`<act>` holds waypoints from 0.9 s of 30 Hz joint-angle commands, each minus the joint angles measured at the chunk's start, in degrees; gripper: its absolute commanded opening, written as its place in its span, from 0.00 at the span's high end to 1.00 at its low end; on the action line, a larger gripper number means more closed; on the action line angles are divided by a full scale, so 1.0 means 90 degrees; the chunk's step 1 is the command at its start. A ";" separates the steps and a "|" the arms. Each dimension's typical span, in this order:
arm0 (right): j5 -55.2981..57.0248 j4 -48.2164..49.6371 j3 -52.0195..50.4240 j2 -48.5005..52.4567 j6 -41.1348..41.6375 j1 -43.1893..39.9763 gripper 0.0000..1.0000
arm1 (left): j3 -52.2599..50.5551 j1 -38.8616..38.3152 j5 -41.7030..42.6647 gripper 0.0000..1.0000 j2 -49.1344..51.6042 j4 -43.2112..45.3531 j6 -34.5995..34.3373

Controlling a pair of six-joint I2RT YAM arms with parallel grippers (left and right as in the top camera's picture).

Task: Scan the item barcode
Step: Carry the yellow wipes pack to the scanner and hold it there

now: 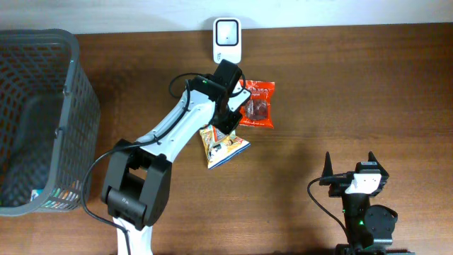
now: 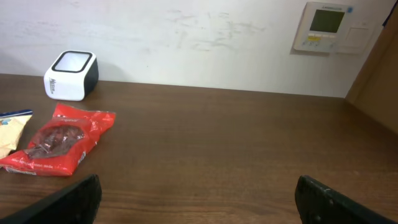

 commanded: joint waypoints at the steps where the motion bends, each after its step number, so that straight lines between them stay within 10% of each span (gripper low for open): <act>1: 0.0036 -0.0017 -0.0058 -0.0041 -0.0041 0.0039 0.02 | 0.0544 -0.0019 0.0044 0.64 -0.0017 -0.0129 -0.0202; 4: 0.0036 -0.0015 -0.0058 -0.0041 -0.0041 0.0039 0.02 | 0.0967 0.0083 -0.0750 0.96 -0.0017 -0.0461 -0.1348; 9: 0.0036 -0.0017 -0.0058 -0.0041 -0.0041 0.0039 0.02 | 0.0755 0.0289 -0.0903 0.91 0.0034 -0.1141 -0.3645; 27: 0.0036 -0.0017 -0.0058 -0.0041 -0.0041 0.0039 0.02 | -0.1406 0.0192 -0.0389 1.00 0.0228 0.2154 -0.4461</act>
